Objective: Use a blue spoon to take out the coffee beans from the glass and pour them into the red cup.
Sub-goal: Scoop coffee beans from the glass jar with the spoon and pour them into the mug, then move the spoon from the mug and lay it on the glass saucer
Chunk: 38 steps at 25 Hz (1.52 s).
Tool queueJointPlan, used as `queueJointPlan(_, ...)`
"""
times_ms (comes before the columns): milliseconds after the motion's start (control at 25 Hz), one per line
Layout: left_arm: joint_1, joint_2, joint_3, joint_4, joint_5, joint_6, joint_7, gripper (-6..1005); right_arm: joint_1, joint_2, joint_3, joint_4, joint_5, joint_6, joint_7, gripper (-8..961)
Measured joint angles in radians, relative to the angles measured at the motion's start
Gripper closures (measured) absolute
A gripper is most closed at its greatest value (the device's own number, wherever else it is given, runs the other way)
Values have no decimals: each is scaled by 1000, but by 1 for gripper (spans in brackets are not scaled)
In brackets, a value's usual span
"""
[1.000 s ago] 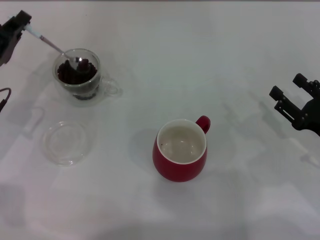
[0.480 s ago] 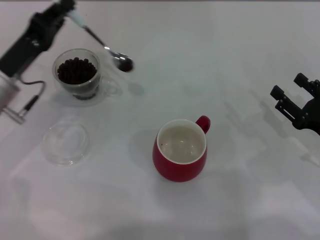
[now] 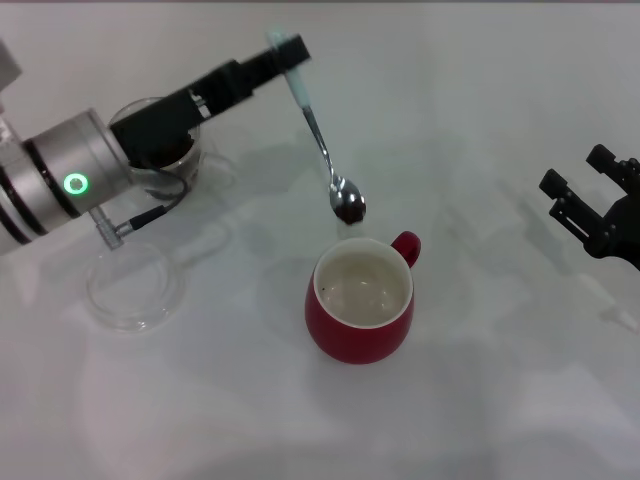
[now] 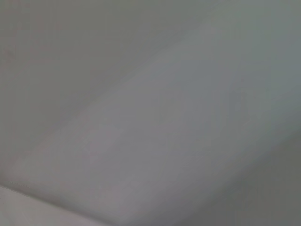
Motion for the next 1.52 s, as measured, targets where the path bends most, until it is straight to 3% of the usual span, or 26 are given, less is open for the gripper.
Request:
queueJointPlan(440, -146, 3, 0, -35, 237, 16, 197, 866, 1, 0, -2, 0, 0, -2, 1, 216)
queueJointPlan(760, -153, 0, -1, -28, 224, 104, 384, 866, 1, 0, -4, 0, 0, -3, 2, 216)
queueJointPlan(920, -39, 5, -2, -44, 8, 177, 362, 866, 1, 1, -7, 0, 0, -3, 3, 216)
queueJointPlan(1120, 170, 6, -1, -92, -208, 192, 181, 866, 2, 1, -4, -7, 0, 4, 4, 215)
queueJointPlan(1360, 413, 16, -2, -120, -297, 194, 34, 866, 5, 2, -1, -13, 0, 5, 4, 215)
queueJointPlan(1520, 504, 13, -2, -152, -311, 186, 23, 866, 5, 2, 0, -14, 0, 5, 4, 215)
